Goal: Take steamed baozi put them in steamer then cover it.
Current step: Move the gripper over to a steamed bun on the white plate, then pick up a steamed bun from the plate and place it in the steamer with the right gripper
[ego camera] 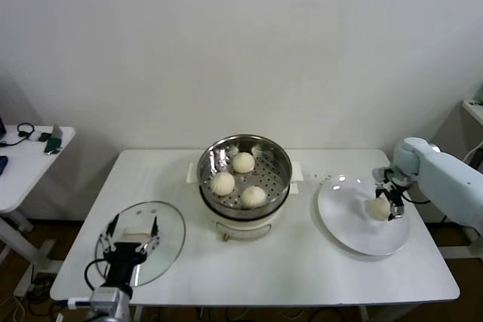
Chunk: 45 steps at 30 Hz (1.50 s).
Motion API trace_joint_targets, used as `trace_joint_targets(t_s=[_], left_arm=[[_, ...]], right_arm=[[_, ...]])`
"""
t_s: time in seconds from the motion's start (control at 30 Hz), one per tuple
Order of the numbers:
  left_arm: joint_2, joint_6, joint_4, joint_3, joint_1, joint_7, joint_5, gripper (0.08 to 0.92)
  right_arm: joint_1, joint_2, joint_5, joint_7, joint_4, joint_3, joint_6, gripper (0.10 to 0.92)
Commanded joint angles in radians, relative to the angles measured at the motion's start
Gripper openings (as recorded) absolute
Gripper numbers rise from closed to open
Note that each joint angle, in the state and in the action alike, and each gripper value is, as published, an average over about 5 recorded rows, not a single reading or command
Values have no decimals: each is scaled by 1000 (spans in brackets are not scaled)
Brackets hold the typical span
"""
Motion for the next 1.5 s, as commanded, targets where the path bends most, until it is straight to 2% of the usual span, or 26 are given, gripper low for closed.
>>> trace_joint_targets(t_s=[0.03, 0.4, 0.5, 0.8, 1.0, 1.3, 1.5], left_arm=[[-1, -1, 0, 0, 2, 0, 2, 823], [-6, -2, -1, 2, 3, 0, 4, 823], [-5, 1, -3, 1, 6, -4, 6, 823], [-3, 7, -6, 16, 6, -10, 17, 823], [2, 12, -17, 42, -2, -4, 24, 823], [12, 2, -39, 71, 13, 22, 26, 823], [17, -5, -47, 95, 19, 28, 30, 823]], right_arm=[[-19, 22, -25, 2, -43, 34, 22, 805], [-5, 33, -10, 2, -72, 55, 42, 723], [15, 22, 38, 3, -56, 33, 34, 714], [349, 2, 487, 28, 83, -321, -117, 712], [626, 85, 796, 60, 163, -601, -199, 712], [816, 222, 1101, 101, 296, -822, -268, 712], [886, 307, 1216, 123, 381, -911, -301, 714]])
